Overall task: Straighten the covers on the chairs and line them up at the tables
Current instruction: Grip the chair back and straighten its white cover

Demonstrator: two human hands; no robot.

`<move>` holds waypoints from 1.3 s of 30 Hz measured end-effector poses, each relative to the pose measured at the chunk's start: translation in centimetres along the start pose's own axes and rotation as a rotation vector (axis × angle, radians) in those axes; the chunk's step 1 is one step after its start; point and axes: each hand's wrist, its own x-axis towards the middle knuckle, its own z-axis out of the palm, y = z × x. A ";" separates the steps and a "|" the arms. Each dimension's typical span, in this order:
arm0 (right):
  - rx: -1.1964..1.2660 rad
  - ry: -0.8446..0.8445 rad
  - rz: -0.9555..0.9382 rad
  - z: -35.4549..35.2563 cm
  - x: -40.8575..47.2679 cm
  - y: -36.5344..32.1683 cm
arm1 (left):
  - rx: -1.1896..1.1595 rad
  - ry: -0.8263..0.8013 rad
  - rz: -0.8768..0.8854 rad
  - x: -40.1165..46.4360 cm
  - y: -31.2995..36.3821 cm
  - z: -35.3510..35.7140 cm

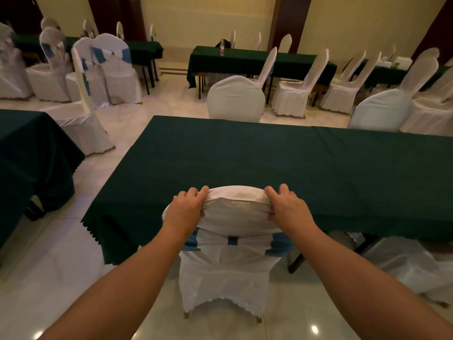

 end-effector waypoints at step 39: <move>0.331 -0.222 0.072 5.5 -0.9 4.2 | -0.083 -0.237 -0.115 1.6 -4.6 3.8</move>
